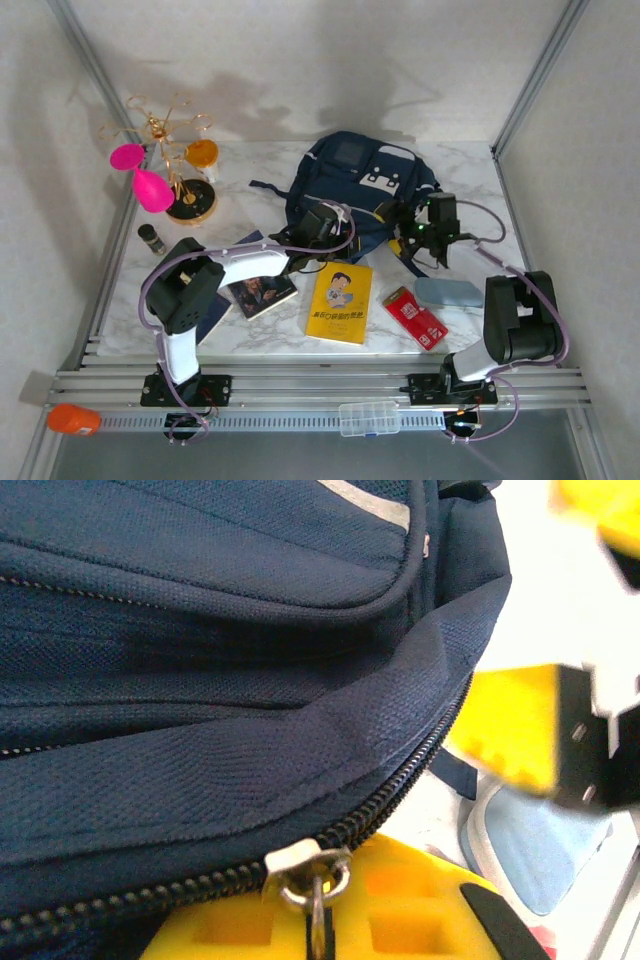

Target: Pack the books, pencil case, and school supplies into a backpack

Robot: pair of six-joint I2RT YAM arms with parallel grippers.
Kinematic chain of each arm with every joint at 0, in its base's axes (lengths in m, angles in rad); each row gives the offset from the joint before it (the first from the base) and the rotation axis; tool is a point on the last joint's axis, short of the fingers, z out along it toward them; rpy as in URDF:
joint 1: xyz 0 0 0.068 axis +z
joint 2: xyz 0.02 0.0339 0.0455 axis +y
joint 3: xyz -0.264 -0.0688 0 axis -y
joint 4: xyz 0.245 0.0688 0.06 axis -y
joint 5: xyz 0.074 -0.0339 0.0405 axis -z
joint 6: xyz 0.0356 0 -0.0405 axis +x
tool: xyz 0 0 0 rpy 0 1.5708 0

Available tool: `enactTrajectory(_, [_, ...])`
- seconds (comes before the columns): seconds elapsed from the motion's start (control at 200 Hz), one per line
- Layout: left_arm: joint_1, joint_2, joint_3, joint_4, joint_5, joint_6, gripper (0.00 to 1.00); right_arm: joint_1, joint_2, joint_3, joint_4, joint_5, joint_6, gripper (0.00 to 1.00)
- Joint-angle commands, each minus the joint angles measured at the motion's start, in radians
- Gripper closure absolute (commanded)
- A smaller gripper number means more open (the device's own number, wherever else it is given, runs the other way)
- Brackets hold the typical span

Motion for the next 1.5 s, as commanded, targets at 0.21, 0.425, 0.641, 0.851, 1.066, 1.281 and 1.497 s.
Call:
enactTrajectory(0.21, [-0.025,0.017,0.101,-0.001,0.012,0.004,1.0,0.096,0.093,0.011,0.312,0.211,0.222,0.29])
enactTrajectory(0.425, [-0.012,-0.028,0.086,-0.017,0.055,0.011,1.0,0.089,0.125,0.139,0.133,0.202,-0.036,0.77])
enactTrajectory(0.641, [0.046,-0.153,-0.045,-0.123,0.031,0.084,1.0,-0.072,0.124,0.168,0.024,-0.006,-0.32,0.95])
enactTrajectory(0.851, [0.134,-0.178,-0.168,-0.169,0.019,0.123,1.0,-0.192,0.242,0.294,-0.085,-0.151,-0.458,0.98])
enactTrajectory(1.066, [0.128,-0.164,-0.159,-0.088,0.065,0.075,1.0,-0.161,0.207,0.361,-0.217,0.049,-0.5,0.51])
enactTrajectory(1.281, [0.074,-0.153,-0.106,-0.011,0.017,0.023,1.0,-0.097,0.068,0.267,-0.347,0.24,-0.344,0.14])
enactTrajectory(1.497, [0.038,-0.149,-0.098,0.023,-0.01,0.004,1.0,0.011,-0.155,0.076,-0.287,0.338,-0.115,0.02])
